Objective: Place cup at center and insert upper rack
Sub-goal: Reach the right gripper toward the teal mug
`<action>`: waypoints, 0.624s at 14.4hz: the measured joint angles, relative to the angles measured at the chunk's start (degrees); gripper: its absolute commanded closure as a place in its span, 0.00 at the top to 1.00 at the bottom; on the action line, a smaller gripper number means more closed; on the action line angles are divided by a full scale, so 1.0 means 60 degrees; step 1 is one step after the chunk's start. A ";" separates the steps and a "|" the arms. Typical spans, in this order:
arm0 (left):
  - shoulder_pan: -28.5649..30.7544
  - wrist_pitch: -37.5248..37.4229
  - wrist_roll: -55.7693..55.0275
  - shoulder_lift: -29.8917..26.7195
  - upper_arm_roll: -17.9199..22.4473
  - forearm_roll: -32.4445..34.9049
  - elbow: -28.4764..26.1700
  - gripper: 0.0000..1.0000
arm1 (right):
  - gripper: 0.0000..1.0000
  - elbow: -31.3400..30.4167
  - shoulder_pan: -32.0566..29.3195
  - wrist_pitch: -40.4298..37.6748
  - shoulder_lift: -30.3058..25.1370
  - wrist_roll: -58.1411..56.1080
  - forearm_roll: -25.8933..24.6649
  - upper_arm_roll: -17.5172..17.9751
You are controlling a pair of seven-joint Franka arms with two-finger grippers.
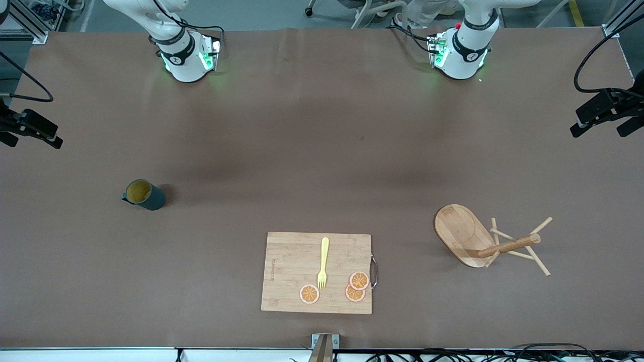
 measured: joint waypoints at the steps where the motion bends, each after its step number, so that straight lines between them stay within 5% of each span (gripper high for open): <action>1: 0.0000 0.0000 0.0000 0.0000 0.0000 0.0000 0.0000 1.00 | 1.00 0.0000 0.0000 0.0000 0.0000 0.0000 0.0000 -0.0002; 9: -0.0001 -0.0003 0.0004 0.0009 0.0000 0.0000 0.0000 1.00 | 1.00 -0.0068 0.0000 0.0046 0.0051 0.0000 0.0000 -0.0011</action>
